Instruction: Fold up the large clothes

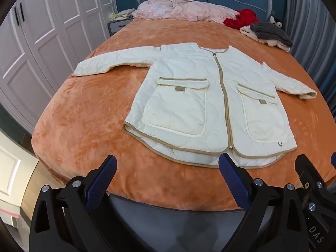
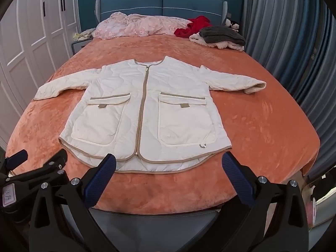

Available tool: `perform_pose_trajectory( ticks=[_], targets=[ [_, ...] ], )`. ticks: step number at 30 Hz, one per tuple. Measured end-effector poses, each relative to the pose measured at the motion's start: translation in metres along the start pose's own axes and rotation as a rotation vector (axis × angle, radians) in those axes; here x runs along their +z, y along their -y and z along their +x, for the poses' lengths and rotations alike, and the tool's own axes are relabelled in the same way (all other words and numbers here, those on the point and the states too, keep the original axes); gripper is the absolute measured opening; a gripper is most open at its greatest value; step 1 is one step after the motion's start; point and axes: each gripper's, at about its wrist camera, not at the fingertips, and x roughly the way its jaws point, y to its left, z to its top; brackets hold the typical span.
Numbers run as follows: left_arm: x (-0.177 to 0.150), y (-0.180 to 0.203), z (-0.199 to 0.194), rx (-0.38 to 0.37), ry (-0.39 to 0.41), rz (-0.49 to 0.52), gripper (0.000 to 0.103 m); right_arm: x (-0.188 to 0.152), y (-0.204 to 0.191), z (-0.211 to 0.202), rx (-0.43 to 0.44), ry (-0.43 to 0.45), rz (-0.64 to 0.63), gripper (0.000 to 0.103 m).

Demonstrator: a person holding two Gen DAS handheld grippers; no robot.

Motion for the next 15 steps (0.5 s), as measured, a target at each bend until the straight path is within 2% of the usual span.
perform_pose_trajectory(
  ticks=[3,15],
  targets=[
    [-0.0001,0.0004,-0.0001,-0.020,-0.001,0.002,0.085,-0.0003,0.0006,0.0009,0.000,0.000,0.000,0.098],
    [0.0027,0.0037,-0.0028,0.006,0.018,0.016,0.087,0.0017,0.0020,0.0020,0.011,-0.003,0.008,0.098]
  ],
)
